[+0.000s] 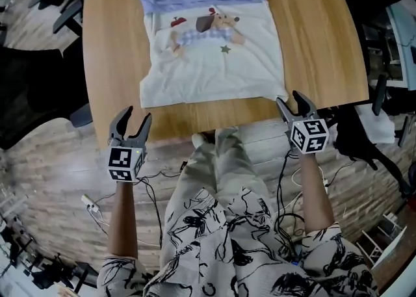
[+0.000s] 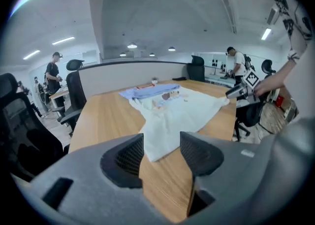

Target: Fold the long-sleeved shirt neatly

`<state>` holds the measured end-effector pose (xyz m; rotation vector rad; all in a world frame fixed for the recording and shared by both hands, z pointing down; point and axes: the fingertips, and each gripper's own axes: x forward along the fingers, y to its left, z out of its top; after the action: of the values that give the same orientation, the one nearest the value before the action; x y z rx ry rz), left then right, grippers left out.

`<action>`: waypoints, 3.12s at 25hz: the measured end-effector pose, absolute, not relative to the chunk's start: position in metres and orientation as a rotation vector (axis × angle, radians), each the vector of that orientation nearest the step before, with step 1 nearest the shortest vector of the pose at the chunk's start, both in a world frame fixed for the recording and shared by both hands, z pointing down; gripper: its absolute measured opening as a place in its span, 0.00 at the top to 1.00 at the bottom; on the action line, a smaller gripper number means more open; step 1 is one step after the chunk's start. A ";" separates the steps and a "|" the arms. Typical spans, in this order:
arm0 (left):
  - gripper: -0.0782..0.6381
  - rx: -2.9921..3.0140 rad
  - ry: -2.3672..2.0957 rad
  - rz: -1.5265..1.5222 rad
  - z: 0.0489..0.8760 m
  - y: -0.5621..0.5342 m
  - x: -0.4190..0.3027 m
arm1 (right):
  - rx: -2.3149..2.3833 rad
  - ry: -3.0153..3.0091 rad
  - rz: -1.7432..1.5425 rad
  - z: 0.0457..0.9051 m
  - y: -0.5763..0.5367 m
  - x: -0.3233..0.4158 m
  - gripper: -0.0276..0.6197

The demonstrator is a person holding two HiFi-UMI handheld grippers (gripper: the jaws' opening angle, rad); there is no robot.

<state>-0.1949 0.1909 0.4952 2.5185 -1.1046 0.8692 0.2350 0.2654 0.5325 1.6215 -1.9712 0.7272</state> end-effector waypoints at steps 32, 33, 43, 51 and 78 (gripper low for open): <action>0.84 2.249 -1.038 0.778 0.522 0.240 -0.165 | 1.843 -1.974 0.726 0.523 0.271 0.267 0.91; 0.84 2.254 -1.044 0.749 0.516 0.247 -0.161 | 1.854 -1.980 0.729 0.521 0.274 0.268 0.91; 0.84 2.221 -1.181 0.786 0.515 0.301 -0.182 | 1.866 -2.043 0.780 0.512 0.327 0.307 0.91; 0.84 2.194 -1.249 0.815 0.524 0.342 -0.177 | 1.776 -2.110 0.760 0.516 0.369 0.306 0.91; 0.84 2.346 -1.350 0.545 0.375 0.204 -0.162 | 1.918 -2.333 0.820 0.379 0.245 0.323 0.91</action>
<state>-0.1619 0.2041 0.3754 2.3462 -1.3500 0.5450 0.3228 0.2448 0.3792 1.9180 -2.3332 0.8203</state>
